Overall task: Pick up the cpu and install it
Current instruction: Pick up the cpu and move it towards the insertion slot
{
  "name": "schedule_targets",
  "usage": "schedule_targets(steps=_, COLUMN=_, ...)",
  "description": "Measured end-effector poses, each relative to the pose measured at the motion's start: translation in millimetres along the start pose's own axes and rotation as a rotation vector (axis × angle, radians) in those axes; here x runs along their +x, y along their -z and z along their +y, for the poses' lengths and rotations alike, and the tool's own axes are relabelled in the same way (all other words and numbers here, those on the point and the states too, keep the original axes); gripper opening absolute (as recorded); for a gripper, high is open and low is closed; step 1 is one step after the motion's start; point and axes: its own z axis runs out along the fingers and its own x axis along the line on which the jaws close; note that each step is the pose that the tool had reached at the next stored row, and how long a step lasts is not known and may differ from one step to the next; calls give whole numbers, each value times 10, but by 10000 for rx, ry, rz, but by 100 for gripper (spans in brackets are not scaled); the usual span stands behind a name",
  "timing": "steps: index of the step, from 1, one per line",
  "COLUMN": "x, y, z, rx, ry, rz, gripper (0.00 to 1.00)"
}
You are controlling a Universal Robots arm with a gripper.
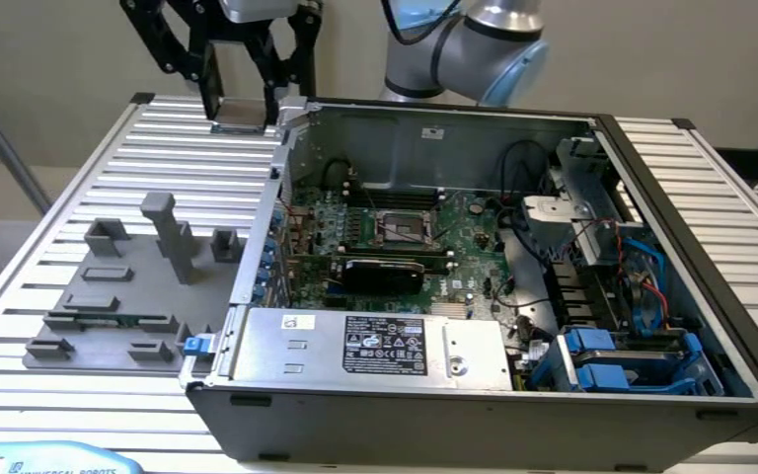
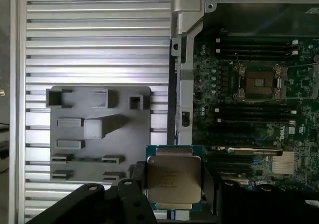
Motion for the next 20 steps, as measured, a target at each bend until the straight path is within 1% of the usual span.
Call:
schedule_targets(steps=10, x=-457, y=-10, z=30, rx=-93, ry=2, rz=3, gripper=55)
schedule_targets(steps=20, x=-913, y=-83, z=95, rx=-127, ry=4, rz=8, gripper=55)
